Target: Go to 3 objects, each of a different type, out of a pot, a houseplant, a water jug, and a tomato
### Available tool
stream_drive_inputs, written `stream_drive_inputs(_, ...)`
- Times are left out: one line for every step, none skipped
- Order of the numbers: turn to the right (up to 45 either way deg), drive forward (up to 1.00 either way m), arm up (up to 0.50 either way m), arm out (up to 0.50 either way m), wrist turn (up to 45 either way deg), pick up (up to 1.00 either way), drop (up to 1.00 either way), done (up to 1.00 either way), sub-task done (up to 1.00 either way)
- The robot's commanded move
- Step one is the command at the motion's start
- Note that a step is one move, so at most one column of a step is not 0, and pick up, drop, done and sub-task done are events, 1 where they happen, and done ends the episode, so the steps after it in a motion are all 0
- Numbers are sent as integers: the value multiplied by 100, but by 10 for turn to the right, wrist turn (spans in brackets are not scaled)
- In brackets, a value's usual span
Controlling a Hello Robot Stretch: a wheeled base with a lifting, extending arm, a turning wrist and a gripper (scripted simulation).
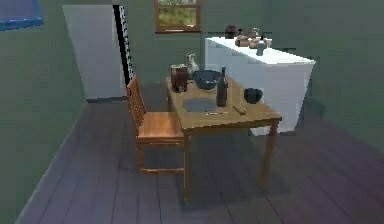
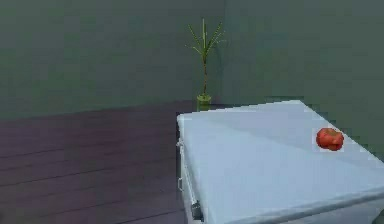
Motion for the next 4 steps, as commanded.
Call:
stream_drive_inputs(-210,0,0,0,0,0,0,0,0)
stream_drive_inputs(0,85,0,0,0,0,0,0,0)
stream_drive_inputs(-450,0,0,0,0,0,0,0,0)
stream_drive_inputs(0,5,0,0,0,0,0,0,0)
